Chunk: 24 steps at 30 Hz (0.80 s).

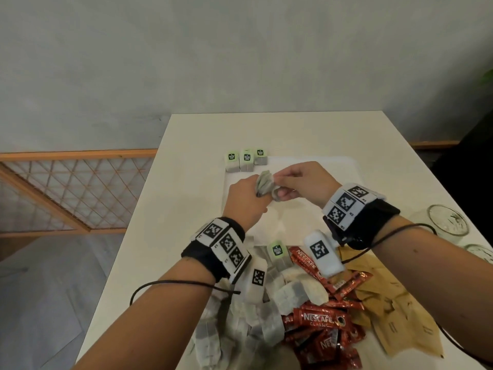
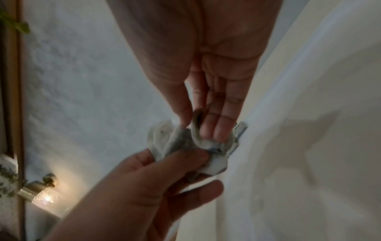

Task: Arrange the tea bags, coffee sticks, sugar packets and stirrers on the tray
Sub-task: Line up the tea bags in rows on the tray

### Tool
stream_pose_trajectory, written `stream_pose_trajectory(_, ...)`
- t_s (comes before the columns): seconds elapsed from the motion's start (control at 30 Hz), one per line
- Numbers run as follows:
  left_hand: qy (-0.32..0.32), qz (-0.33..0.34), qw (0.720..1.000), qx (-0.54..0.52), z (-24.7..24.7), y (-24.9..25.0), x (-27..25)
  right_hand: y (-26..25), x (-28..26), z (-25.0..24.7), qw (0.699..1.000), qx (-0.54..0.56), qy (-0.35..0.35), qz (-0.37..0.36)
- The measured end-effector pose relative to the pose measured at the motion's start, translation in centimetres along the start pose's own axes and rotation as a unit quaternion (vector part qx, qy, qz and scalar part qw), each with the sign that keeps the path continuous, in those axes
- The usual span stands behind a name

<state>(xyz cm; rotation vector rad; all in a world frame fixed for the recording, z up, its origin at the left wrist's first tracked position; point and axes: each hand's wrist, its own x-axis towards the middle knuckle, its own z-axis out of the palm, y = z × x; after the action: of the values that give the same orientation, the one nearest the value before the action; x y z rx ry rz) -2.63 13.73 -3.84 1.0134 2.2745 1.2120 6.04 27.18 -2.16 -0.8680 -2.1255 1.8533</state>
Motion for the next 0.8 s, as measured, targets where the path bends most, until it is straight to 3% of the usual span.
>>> stream_pose_trajectory(0.13, -0.011, -0.087, 0.994, -0.063, -1.2, -2.1, 2.1, 0.2, 2.5, -1.0, 0.993, -0.067, -0.077, 0.06)
stream_pose_trajectory(0.3, -0.058, -0.156, 0.975, -0.145, -3.1, -4.1, 4.4, 0.9, 7.0, -1.0, 0.977, -0.175, -0.033, 0.117)
stream_pose_trajectory(0.43, -0.05, -0.178, 0.968, -0.168, -3.9, -5.5, 6.4, 0.9, 10.6, -0.2, 0.935, -0.349, 0.018, 0.059)
stream_pose_trajectory(0.6, -0.042, -0.192, 0.961, -0.192, -4.3, -6.9, 8.5, 0.6, 14.4, 0.8, 0.921, -0.387, 0.038, -0.003)
stream_pose_trajectory(0.8, -0.035, -0.196, 0.957, -0.211, -4.5, -8.1, 9.3, -0.4, 16.9, 0.8, 0.882, -0.469, 0.019, -0.045)
